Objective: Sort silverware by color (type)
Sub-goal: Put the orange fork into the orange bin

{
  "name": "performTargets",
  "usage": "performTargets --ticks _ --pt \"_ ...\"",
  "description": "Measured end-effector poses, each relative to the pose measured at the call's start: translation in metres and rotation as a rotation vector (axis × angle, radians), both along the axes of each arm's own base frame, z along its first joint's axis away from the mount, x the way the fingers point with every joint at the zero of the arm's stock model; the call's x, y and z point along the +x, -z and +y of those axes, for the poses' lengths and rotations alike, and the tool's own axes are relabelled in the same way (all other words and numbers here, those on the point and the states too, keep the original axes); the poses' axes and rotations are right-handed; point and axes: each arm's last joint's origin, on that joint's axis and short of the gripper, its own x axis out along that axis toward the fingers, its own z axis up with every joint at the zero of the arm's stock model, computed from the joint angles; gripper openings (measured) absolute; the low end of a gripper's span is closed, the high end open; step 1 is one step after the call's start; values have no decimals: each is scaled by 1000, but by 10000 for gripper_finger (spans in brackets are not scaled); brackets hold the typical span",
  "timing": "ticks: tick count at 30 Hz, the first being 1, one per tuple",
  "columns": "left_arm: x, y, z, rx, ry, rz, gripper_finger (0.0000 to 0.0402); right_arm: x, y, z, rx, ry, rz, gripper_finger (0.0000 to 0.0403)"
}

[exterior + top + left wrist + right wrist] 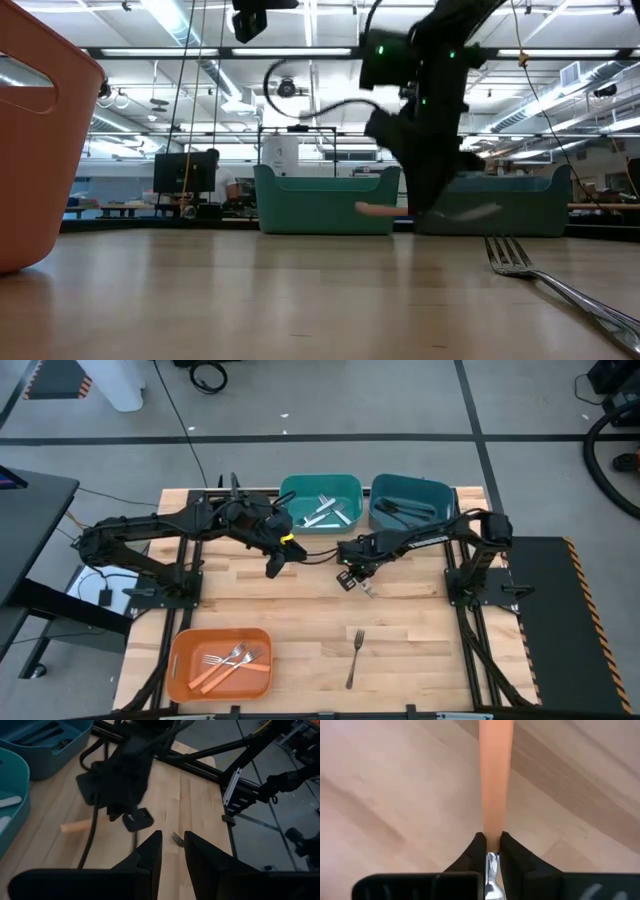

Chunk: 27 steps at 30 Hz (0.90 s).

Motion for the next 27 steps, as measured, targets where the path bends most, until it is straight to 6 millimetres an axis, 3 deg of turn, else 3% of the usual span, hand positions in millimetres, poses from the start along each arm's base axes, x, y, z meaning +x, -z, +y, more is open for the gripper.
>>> performTargets --ticks 8,12,17,23,27 --pt "0 -1 0 -2 -11 -5 89 -14 -74 28 -42 19 -302 32" --pt "2 -2 2 10 -72 -24 89 -26 -129 39 -185 63 -562 33" --pt "5 -10 5 9 -163 -105 89 -47 -172 44 -445 90 -761 33" --pt "16 -20 10 6 -307 -253 89 -43 -196 50 -872 -111 -782 33" --pt "23 -23 15 22 -364 -331 89 -32 -195 52 -975 -165 -760 34"
